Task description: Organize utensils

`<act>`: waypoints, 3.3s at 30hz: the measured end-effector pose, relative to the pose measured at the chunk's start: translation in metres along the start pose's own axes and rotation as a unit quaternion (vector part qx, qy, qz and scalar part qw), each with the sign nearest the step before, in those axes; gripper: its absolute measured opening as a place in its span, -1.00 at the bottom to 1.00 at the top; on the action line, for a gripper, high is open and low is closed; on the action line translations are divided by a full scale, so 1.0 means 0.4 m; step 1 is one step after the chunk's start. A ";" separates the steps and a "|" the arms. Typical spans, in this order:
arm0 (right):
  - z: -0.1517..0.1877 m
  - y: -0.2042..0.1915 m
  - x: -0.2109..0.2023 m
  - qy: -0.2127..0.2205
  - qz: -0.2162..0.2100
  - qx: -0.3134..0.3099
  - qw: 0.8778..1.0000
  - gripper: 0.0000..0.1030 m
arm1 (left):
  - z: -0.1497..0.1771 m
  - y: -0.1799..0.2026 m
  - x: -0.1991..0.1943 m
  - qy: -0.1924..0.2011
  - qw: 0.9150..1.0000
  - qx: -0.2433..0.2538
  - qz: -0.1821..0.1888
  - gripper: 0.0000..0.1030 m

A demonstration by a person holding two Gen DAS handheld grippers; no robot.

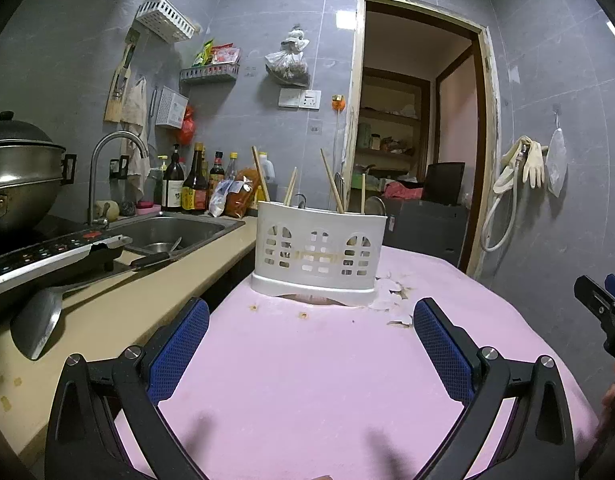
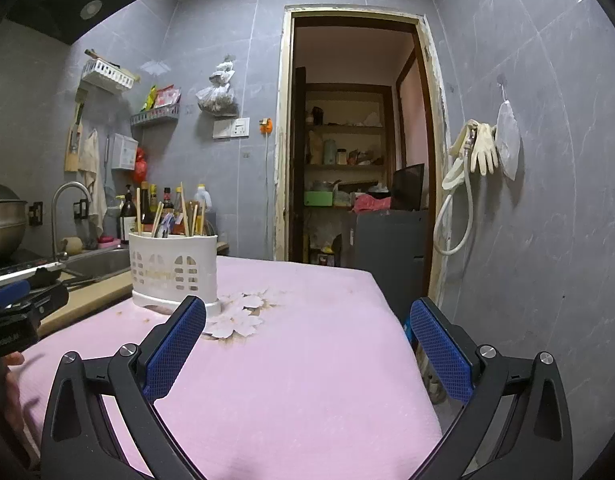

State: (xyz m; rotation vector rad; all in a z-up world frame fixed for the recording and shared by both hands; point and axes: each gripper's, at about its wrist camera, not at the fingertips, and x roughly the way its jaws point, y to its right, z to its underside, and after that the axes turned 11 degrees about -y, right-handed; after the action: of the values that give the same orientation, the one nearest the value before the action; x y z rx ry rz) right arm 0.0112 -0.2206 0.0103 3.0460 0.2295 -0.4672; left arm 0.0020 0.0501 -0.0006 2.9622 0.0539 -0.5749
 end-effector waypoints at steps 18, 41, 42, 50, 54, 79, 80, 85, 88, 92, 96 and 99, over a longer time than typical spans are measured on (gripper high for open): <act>0.009 -0.003 0.006 -0.007 -0.004 0.002 1.000 1.00 | 0.012 -0.007 0.004 -0.005 1.000 0.004 0.003 0.95; 0.012 -0.008 0.005 -0.008 -0.005 0.002 1.000 1.00 | 0.014 -0.009 0.003 -0.004 1.000 0.004 0.003 0.95; 0.012 -0.009 0.005 -0.008 -0.005 0.002 1.000 1.00 | 0.013 -0.010 0.003 -0.004 1.000 0.004 0.003 0.95; 0.011 -0.009 0.005 -0.008 -0.004 0.002 1.000 1.00 | 0.013 -0.011 0.002 -0.003 1.000 0.005 0.002 0.95; 0.011 -0.010 0.004 -0.008 -0.004 0.002 1.000 1.00 | 0.012 -0.010 0.001 -0.002 1.000 0.005 0.001 0.95; 0.011 -0.013 0.004 -0.009 -0.005 0.002 1.000 1.00 | 0.013 -0.013 -0.004 -0.004 1.000 0.006 0.004 0.95; 0.011 -0.012 0.004 -0.009 -0.005 0.002 1.000 1.00 | 0.013 -0.012 -0.005 -0.004 1.000 0.006 0.003 0.95; 0.011 -0.014 0.003 -0.009 -0.005 0.002 1.000 1.00 | 0.013 -0.012 -0.007 -0.003 1.000 0.007 0.004 0.95; 0.010 -0.013 0.003 -0.009 -0.005 0.002 1.000 1.00 | 0.013 -0.012 -0.008 -0.003 1.000 0.007 0.003 0.95; 0.010 -0.013 0.004 -0.009 -0.005 0.002 1.000 1.00 | 0.013 -0.013 -0.008 -0.003 1.000 0.007 0.003 0.95; 0.010 -0.013 0.004 -0.010 -0.005 0.003 1.000 1.00 | 0.013 -0.013 -0.008 -0.003 1.000 0.008 0.003 0.95; 0.010 -0.014 0.004 -0.010 -0.005 0.002 1.000 1.00 | 0.013 -0.012 -0.008 -0.003 1.000 0.008 0.004 0.95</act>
State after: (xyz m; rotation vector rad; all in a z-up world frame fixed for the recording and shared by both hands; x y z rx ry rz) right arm 0.0106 -0.2153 0.0061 3.0450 0.2423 -0.4979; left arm -0.0034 0.0544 -0.0048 2.9740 0.0385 -0.5857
